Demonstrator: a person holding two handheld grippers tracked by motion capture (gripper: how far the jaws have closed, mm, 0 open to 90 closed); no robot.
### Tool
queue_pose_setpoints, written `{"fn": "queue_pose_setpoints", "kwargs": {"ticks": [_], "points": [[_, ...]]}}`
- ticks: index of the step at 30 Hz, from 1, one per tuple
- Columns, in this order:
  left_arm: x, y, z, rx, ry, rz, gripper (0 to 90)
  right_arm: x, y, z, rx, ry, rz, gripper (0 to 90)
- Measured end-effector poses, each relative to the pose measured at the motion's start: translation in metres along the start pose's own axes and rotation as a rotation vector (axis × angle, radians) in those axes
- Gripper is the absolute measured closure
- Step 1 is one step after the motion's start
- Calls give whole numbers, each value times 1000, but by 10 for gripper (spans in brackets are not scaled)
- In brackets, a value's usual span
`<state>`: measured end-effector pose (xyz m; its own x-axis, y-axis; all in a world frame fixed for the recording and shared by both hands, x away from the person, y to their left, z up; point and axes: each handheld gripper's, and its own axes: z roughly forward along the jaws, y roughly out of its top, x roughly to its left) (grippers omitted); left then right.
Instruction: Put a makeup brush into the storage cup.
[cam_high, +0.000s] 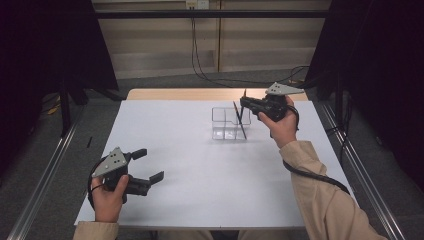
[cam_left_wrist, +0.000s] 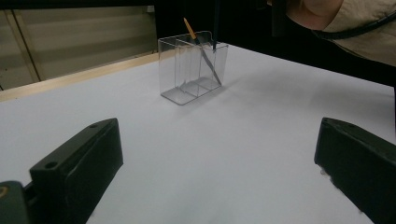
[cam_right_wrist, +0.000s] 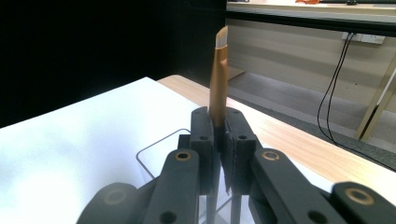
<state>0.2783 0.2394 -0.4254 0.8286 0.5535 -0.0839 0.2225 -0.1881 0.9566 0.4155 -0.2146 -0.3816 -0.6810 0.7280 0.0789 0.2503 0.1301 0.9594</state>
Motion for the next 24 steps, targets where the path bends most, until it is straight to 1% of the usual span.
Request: {"fn": "queue_pose_setpoints", "kwargs": {"ticks": [6,24], "points": [[1,0,0,1,2,1,9,-2,-3,1,5,1,12,842],[1,0,-1,-2,2,-2,10,-3,-9,6,14,-3,26,842]]}}
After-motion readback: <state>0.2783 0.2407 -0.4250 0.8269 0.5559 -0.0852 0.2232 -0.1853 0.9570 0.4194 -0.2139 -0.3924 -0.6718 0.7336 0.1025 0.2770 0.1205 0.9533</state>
